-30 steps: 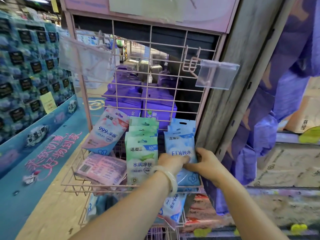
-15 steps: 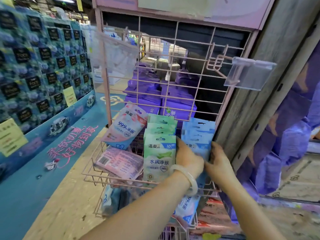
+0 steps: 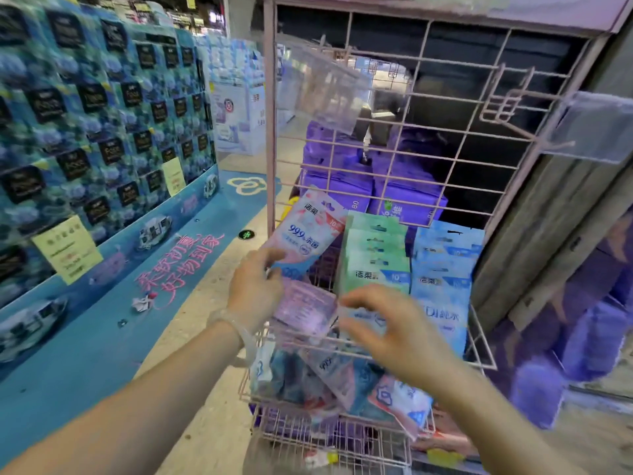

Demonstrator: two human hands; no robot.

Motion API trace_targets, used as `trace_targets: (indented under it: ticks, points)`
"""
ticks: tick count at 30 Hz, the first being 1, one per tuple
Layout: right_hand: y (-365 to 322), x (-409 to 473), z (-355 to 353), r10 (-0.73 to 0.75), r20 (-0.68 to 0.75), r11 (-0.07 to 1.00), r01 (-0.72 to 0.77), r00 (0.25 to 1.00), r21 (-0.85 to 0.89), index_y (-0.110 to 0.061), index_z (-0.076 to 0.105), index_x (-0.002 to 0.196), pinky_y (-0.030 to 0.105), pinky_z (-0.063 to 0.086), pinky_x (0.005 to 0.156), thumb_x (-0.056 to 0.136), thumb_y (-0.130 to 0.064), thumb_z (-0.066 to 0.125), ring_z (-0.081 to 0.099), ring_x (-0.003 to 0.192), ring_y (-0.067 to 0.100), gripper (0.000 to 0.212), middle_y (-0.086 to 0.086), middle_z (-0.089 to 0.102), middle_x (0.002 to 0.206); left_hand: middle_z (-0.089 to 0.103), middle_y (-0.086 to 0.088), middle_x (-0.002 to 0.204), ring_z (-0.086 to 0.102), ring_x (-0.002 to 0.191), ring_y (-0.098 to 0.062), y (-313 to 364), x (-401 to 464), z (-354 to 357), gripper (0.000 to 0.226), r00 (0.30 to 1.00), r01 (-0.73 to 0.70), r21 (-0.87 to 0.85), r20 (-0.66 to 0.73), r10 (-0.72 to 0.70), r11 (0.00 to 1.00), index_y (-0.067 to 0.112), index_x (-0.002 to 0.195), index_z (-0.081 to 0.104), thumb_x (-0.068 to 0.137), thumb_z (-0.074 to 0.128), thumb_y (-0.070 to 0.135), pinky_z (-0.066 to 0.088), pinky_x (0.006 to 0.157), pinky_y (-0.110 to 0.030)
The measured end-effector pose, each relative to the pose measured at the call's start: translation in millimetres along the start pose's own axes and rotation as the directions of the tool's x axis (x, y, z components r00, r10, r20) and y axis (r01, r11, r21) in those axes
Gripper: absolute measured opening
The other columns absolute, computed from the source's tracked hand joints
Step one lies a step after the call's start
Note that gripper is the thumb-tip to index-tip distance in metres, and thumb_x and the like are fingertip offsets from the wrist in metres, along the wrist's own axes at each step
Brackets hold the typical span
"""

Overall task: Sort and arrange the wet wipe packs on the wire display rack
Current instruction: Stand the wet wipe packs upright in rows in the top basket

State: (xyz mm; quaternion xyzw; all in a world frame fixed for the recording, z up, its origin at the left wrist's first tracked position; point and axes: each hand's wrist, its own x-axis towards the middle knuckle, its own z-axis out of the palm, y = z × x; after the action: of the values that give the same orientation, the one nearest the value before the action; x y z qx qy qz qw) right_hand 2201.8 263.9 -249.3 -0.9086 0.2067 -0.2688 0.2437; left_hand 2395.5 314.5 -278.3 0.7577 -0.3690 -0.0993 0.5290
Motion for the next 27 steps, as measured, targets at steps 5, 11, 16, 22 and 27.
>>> trace_targets:
  ticks: [5, 11, 16, 22, 27]
  points:
    - [-3, 19, 65, 0.089, 0.352, 0.936, 0.042, 0.932, -0.349, -0.007, 0.056, 0.116, 0.035, 0.041, 0.097, 0.084, -0.015, 0.057, 0.048, 0.117, 0.026, 0.033, 0.01, 0.054, 0.126, 0.065, -0.016, 0.111, 0.059, 0.103, -0.024, -21, 10, -26, 0.025, 0.997, 0.043, 0.013, 0.067, -0.043, 0.999, 0.0, 0.109, 0.062, 0.088, 0.049, -0.005, 0.042, 0.088, -0.025]
    - [8, 24, 68, 0.105, 0.346, 0.901, 0.059, 0.932, -0.431, 0.002, 0.063, 0.098, 0.036, 0.042, 0.091, 0.081, -0.001, 0.049, 0.052, 0.112, 0.033, 0.022, 0.016, 0.053, 0.127, 0.063, -0.012, 0.118, 0.054, 0.112, -0.026, -36, 0, -36, 0.035, 0.9, -0.312, 0.335, 0.403, 0.164, 0.889, 0.006, 0.11, 0.065, 0.081, 0.049, -0.006, 0.033, 0.082, -0.017]
    - [10, 31, 49, 0.092, 0.317, 0.862, 0.084, 0.944, -0.501, -0.003, 0.063, 0.107, 0.034, 0.036, 0.103, 0.076, 0.009, 0.047, 0.036, 0.131, 0.027, 0.037, 0.013, 0.039, 0.145, 0.059, -0.008, 0.125, 0.051, 0.114, -0.026, -30, 11, -30, 0.041, 0.84, -0.417, 0.481, 0.529, 0.124, 0.771, 0.017, 0.123, 0.057, 0.082, 0.058, 0.011, 0.041, 0.092, -0.029]
    - [3, 46, 45, 0.084, 0.429, 0.721, 0.242, 0.9, -0.649, -0.01, 0.064, 0.1, 0.037, 0.037, 0.092, 0.087, -0.012, 0.048, 0.044, 0.112, 0.024, 0.022, 0.007, 0.057, 0.124, 0.054, -0.006, 0.126, 0.05, 0.114, -0.025, -22, 22, -26, 0.058, 0.783, -0.456, 0.507, 0.619, 0.059, 0.732, 0.022, 0.128, 0.051, 0.073, 0.071, 0.027, 0.042, 0.095, -0.032]
    - [-25, 76, 11, 0.077, -0.096, 0.955, -0.102, 0.992, -0.28, -0.007, 0.061, 0.089, 0.039, 0.044, 0.078, 0.088, -0.014, 0.053, 0.055, 0.086, 0.026, 0.01, 0.009, 0.063, 0.086, 0.059, 0.004, 0.086, 0.054, 0.08, -0.017, -19, 24, -36, 0.031, 0.849, -0.331, 0.122, 0.471, 0.239, 0.936, 0.014, 0.109, 0.056, 0.081, 0.068, 0.022, 0.038, 0.062, -0.004]
